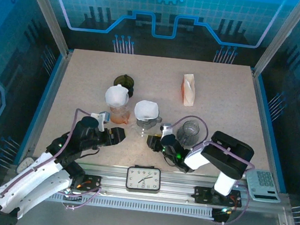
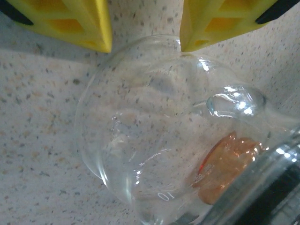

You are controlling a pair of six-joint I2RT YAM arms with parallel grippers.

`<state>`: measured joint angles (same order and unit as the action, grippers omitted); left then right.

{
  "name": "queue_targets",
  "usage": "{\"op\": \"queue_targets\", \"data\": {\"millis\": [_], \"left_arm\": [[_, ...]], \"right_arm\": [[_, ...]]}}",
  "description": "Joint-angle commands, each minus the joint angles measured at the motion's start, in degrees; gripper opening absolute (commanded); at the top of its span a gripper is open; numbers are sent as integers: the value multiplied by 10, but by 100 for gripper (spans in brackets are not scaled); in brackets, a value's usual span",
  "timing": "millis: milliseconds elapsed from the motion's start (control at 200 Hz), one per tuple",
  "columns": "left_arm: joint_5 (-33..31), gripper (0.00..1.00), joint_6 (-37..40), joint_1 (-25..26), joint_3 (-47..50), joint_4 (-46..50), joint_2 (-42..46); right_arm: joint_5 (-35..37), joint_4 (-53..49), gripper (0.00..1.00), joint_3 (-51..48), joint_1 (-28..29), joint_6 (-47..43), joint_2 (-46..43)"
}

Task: Place the coffee filter in the dripper

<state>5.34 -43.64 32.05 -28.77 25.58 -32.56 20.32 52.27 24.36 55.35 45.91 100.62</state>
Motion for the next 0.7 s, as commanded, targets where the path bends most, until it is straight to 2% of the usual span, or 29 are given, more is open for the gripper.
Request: {"op": "queue_targets", "data": {"millis": [0,455,695], "left_arm": [[-14,64,-9,2,-20,19,10],[-25,60,-16,2,-21,32,18],[-29,61,-9,3,-42,37,12]], "right_arm": [[-4,-5,43,24,-14,8,22],[-30,-17,42,92,-52,12,85],[-43,-33,45,70,-49,21,50]]}}
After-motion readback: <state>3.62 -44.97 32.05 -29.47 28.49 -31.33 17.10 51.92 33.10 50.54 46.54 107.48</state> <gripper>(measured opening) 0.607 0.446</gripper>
